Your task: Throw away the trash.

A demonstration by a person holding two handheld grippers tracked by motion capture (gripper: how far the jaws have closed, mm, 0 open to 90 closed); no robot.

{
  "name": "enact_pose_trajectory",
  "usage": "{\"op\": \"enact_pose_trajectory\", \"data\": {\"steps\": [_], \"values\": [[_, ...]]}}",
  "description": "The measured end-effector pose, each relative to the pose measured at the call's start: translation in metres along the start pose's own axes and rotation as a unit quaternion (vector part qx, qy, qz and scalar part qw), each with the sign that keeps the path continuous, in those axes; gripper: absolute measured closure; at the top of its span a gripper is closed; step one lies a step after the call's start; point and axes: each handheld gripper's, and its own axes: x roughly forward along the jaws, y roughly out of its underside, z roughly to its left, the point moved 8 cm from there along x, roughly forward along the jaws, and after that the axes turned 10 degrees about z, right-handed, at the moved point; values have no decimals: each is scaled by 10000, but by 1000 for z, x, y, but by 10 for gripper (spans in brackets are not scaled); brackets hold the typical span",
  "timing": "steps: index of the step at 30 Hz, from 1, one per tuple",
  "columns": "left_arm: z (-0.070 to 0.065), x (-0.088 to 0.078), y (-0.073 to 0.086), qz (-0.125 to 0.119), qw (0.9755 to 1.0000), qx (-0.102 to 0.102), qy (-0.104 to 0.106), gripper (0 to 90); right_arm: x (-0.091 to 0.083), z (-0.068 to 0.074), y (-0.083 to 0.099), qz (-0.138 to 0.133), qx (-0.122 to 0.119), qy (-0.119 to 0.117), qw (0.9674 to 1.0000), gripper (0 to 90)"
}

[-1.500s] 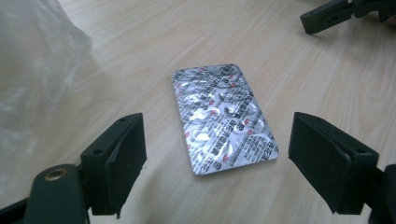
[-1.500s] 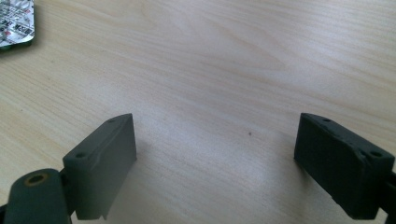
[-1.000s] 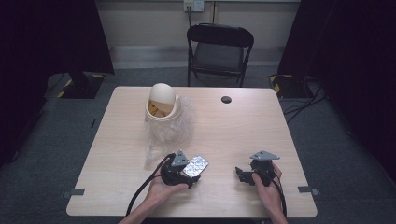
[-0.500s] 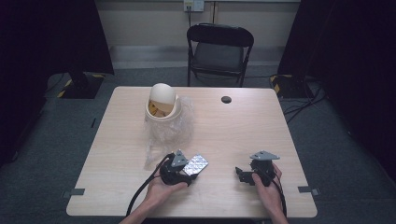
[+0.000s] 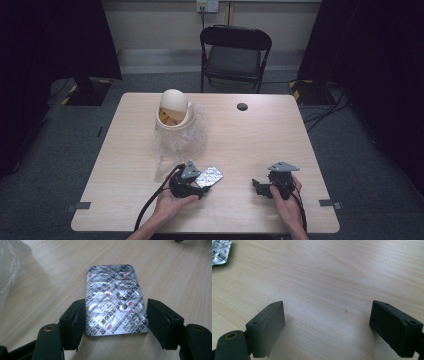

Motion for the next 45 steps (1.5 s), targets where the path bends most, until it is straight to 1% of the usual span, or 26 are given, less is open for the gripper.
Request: {"op": "enact_pose_trajectory", "data": {"steps": [3,4,5,10,11,14,17,19,20,21,24,26,27,28,31,35,38,39,40,41,44,45], "values": [[0,-1,0,-61,9999,-85,39,336,0,0,0,-2,-1,0,10000,119],[1,-3,1,-18,10000,-58,21,336,0,0,0,0,-1,0,10000,119],[2,-4,0,-74,9999,-72,26,336,0,0,0,2,-5,5,10000,119],[3,-10,-1,-139,9998,-93,62,339,0,0,0,3,-4,6,10000,119],[3,-11,-2,-203,9997,-111,102,339,0,0,0,-3,-5,-1,10000,119],[5,-16,-2,-228,9997,-103,78,339,0,0,0,4,-2,6,10000,119],[6,-21,-4,-369,9991,-178,127,340,0,0,0,-3,-5,-1,10000,119],[7,-23,-5,-381,9991,-161,119,339,0,0,0,-1,-2,-1,10000,119],[7,-25,-5,-403,9989,-182,130,339,0,0,0,-3,-4,0,10000,119],[9,-30,-8,-481,9986,-161,121,340,0,0,0,-3,-5,-1,10000,119],[10,-34,-9,-542,9982,-208,147,339,0,0,0,-2,-1,0,10000,119],[14,-42,-10,-607,9979,-185,133,339,0,0,0,-2,-1,0,10000,119],[15,-45,-10,-641,9976,-230,147,339,0,0,0,-2,-6,1,10000,119],[15,-45,-10,-641,9976,-230,147,339,0,0,0,-1,0,-1,10000,119],[21,-53,-11,-752,9967,-272,116,340,0,0,0,-3,-5,-1,10000,119],[25,-59,-10,-796,9963,-302,104,339,0,0,0,-4,-5,-1,10000,119],[25,-61,-11,-814,9960,-333,147,340,0,0,0,-3,-4,0,10000,119],[26,-62,-11,-824,9961,-301,113,339,0,0,0,-2,-1,0,10000,119],[26,-64,-12,-840,9959,-310,146,339,0,0,0,-4,-6,-1,10000,119],[27,-66,-12,-848,9959,-284,110,340,0,0,0,-1,-2,0,10000,119],[28,-70,-13,-906,9954,-294,114,340,0,0,0,-3,-5,-1,10000,119],[30,-76,-13,-928,9953,-272,91,340,0,0,0,4,0,5,10000,119]]}}
